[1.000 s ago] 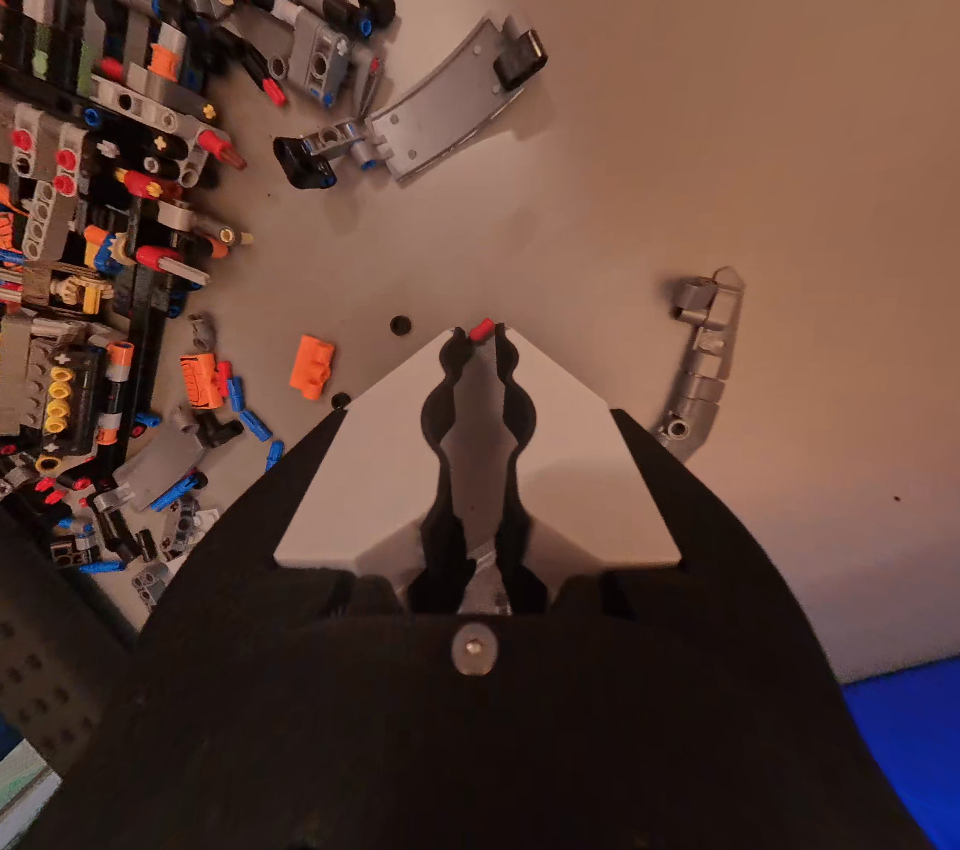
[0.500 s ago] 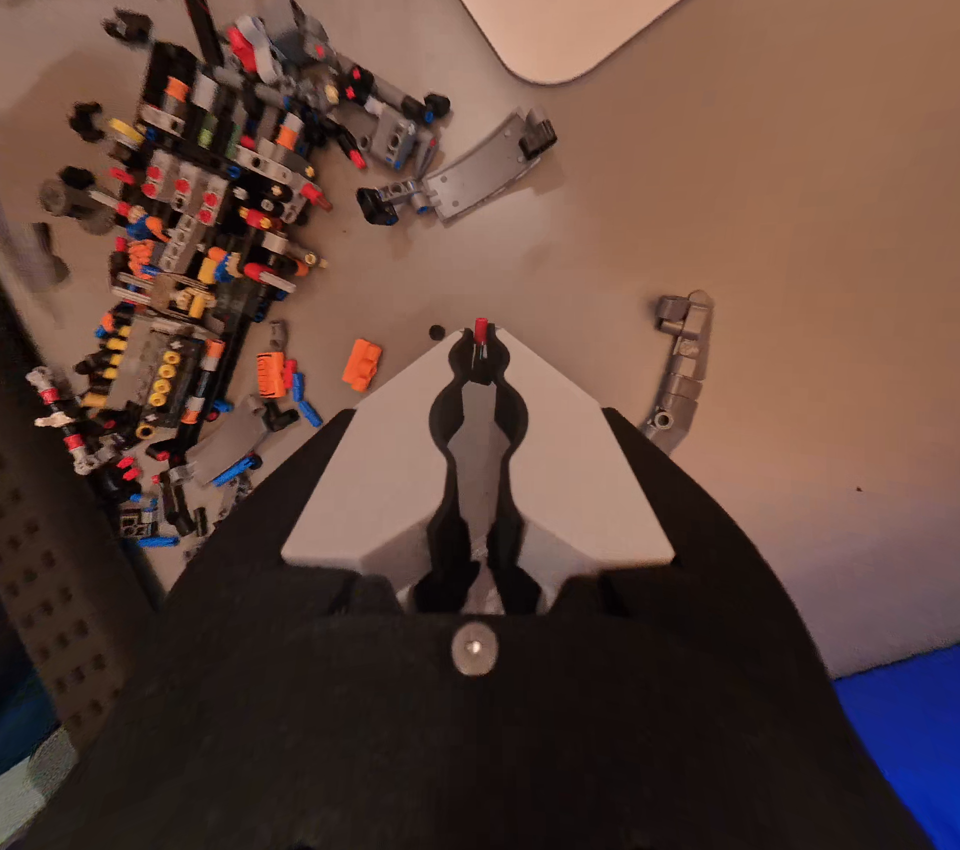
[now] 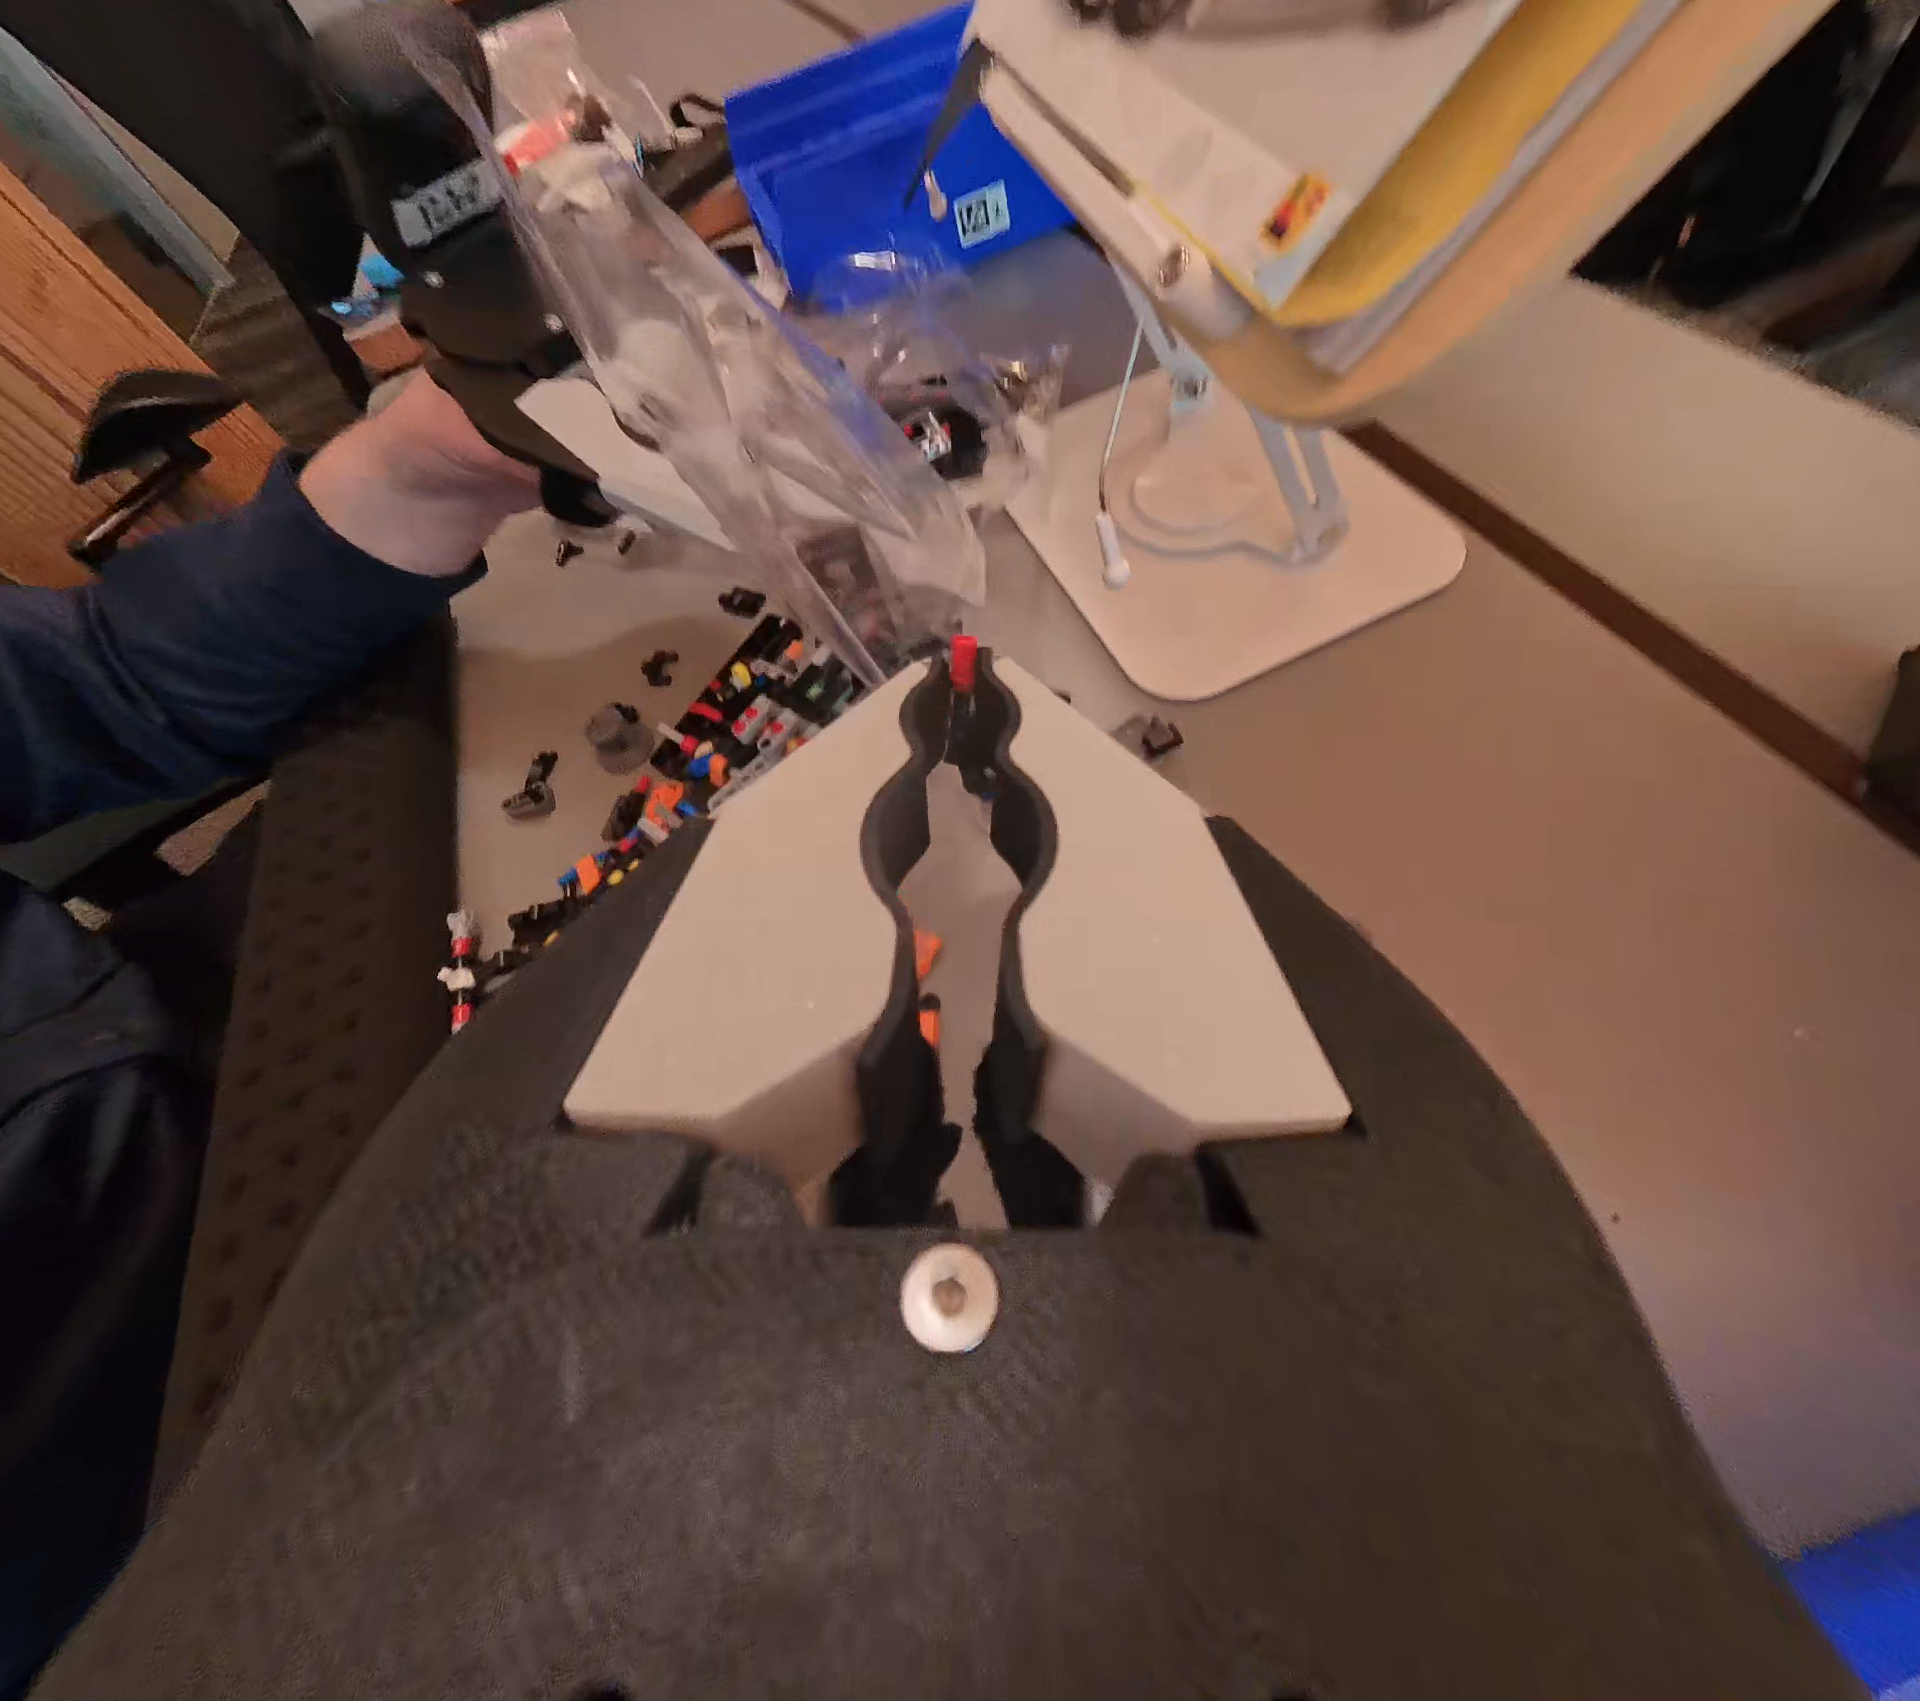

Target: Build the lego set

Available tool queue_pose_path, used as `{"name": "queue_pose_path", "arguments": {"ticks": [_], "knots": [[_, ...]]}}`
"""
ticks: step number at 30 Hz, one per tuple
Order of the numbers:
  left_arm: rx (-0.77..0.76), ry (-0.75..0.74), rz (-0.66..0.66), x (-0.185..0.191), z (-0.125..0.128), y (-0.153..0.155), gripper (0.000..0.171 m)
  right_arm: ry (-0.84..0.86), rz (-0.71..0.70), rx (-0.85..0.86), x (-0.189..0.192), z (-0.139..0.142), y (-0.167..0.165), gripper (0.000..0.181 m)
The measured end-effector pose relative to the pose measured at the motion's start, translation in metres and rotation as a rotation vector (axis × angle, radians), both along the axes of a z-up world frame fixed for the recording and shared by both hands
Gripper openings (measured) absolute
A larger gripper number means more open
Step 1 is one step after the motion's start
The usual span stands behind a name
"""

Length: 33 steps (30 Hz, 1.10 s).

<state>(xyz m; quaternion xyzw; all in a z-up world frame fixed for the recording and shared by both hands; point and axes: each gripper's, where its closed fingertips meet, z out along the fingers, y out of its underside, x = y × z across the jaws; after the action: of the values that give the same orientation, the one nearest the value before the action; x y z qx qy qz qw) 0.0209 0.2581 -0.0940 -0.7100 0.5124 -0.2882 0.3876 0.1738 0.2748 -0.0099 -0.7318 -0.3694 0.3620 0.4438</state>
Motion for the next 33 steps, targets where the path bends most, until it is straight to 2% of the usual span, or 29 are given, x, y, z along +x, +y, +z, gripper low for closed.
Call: {"name": "queue_pose_path", "arguments": {"ticks": [7,9,15,19,25,29,33], "knots": [[0.006,0.023,-0.017,0.005,-0.003,-0.004,0.000,0.072,0.025,0.250,-0.022,0.049,-0.019,0.001],[0.013,0.031,-0.021,0.007,-0.003,-0.006,0.000,0.061,0.034,0.278,-0.029,0.054,-0.025,0.001],[0.030,0.046,-0.048,0.012,-0.004,-0.012,0.000,-0.019,0.047,0.301,-0.052,0.045,-0.030,0.001],[0.043,0.059,-0.049,0.014,-0.005,-0.013,0.000,-0.106,-0.035,0.311,-0.054,0.033,-0.016,0.002],[0.041,0.058,-0.048,0.014,-0.005,-0.012,0.000,-0.118,-0.028,0.312,-0.054,0.032,-0.019,0.007],[0.044,0.055,-0.040,0.012,-0.004,-0.011,0.000,-0.102,-0.067,0.351,-0.045,0.041,-0.017,0.006],[0.062,0.022,0.006,0.007,0.004,-0.003,0.000,-0.044,-0.143,0.363,-0.017,0.052,-0.011,0.001]]}}
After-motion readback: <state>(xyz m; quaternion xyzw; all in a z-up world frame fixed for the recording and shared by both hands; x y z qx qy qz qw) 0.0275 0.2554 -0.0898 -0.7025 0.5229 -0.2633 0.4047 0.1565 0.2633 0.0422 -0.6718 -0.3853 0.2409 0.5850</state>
